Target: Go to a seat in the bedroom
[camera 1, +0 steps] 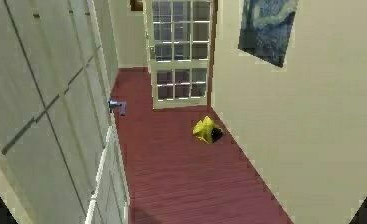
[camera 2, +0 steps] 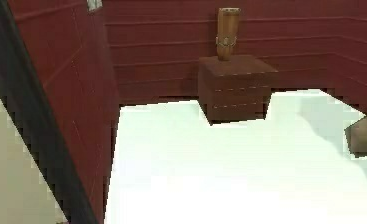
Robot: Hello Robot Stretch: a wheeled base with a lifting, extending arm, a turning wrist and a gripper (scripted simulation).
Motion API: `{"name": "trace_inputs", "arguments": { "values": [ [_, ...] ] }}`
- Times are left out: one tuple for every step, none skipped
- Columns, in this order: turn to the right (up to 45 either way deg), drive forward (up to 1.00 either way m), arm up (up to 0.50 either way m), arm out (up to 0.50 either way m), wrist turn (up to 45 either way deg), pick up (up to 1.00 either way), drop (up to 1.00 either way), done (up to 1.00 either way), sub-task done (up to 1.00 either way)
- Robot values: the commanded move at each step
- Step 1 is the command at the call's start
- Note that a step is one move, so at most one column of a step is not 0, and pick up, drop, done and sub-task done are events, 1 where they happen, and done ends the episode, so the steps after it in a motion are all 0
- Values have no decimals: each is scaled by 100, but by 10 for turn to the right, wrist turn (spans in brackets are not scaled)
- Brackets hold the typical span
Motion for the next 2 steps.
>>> {"name": "trace_inputs", "arguments": {
  "values": [
    [0,85,0,0,0,0,0,0,0],
    [-90,0,0,0,0,0,0,0,0]
  ]
}}
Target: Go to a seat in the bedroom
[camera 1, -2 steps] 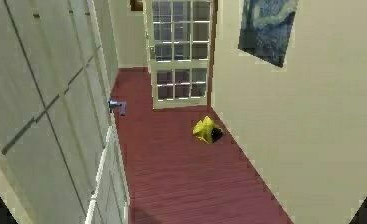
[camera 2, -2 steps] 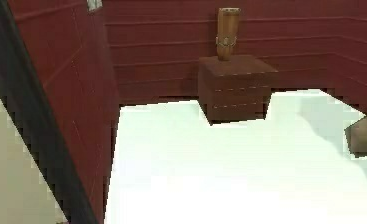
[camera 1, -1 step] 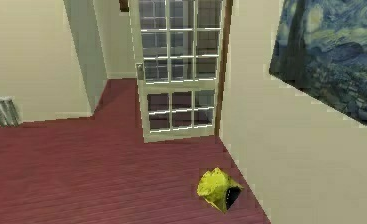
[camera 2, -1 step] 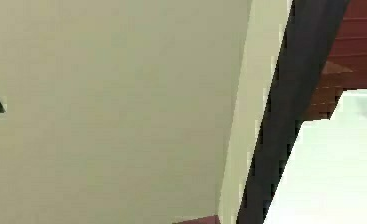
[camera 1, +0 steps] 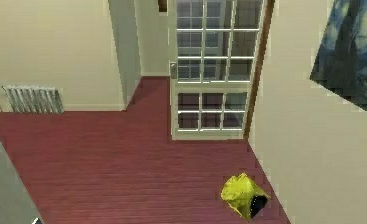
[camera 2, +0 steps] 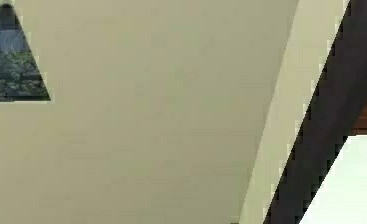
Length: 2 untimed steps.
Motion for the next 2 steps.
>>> {"name": "trace_inputs", "arguments": {
  "values": [
    [0,45,0,0,0,0,0,0,0],
    [-240,0,0,0,0,0,0,0,0]
  ]
}}
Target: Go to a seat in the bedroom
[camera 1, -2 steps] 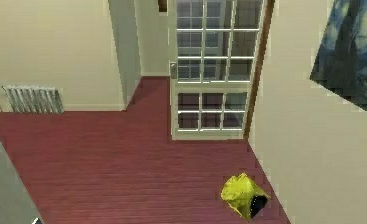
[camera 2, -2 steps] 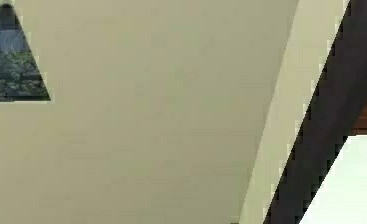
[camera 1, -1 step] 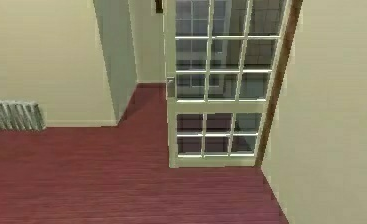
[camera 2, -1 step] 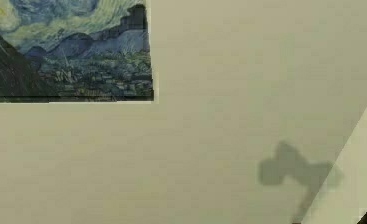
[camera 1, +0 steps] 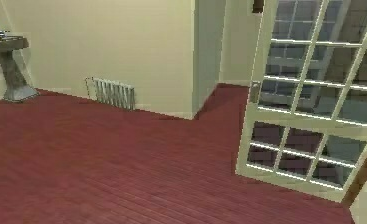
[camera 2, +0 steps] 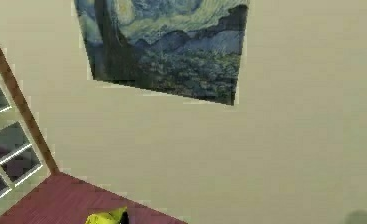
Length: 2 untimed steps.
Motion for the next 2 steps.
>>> {"name": "trace_inputs", "arguments": {
  "values": [
    [0,100,0,0,0,0,0,0,0],
    [-90,0,0,0,0,0,0,0,0]
  ]
}}
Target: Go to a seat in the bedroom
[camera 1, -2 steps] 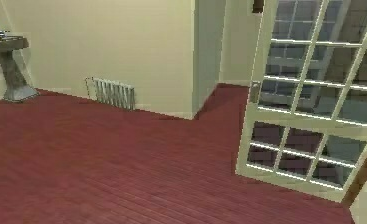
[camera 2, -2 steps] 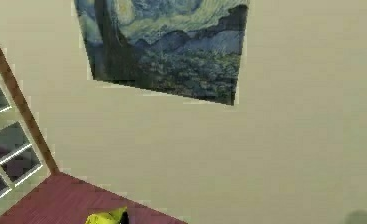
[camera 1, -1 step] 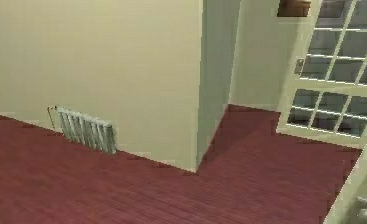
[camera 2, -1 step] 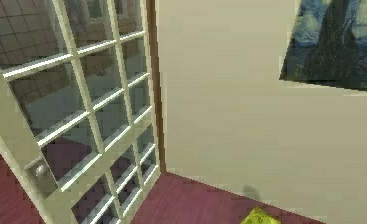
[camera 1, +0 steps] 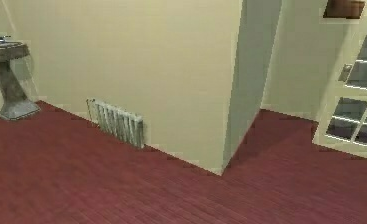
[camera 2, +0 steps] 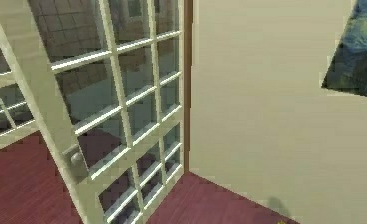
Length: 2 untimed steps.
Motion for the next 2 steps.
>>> {"name": "trace_inputs", "arguments": {
  "values": [
    [0,15,0,0,0,0,0,0,0],
    [180,0,0,0,0,0,0,0,0]
  ]
}}
